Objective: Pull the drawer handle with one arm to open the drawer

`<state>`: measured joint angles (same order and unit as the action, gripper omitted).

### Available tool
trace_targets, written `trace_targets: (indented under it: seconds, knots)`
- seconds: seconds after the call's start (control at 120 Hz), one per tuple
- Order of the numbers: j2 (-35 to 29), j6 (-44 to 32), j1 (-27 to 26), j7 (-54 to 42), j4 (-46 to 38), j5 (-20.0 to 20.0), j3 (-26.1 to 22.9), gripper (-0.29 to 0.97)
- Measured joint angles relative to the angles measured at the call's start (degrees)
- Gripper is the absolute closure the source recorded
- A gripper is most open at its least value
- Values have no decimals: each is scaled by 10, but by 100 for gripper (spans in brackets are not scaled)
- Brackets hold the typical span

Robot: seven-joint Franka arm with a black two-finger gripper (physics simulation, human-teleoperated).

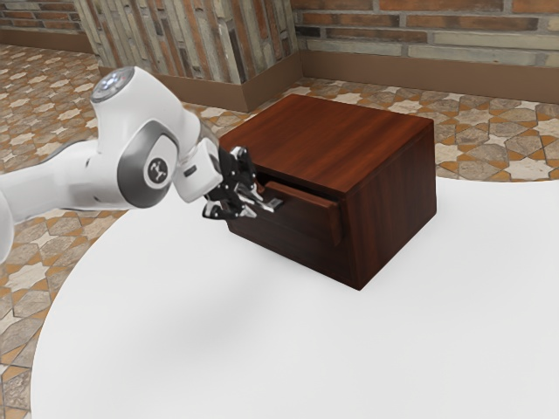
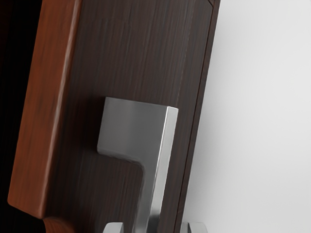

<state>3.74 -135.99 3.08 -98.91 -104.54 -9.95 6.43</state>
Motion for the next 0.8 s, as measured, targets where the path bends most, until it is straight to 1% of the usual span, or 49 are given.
trace_targets:
  seconds: [0.217,0.35,0.567,0.8]
  knots:
    - [-23,0,3,0,-27,0,-1,60]
    - [-38,0,5,0,-46,1,-1,58]
    - [-64,0,8,1,-69,1,-2,61]
    - [-87,0,0,1,-91,0,-2,62]
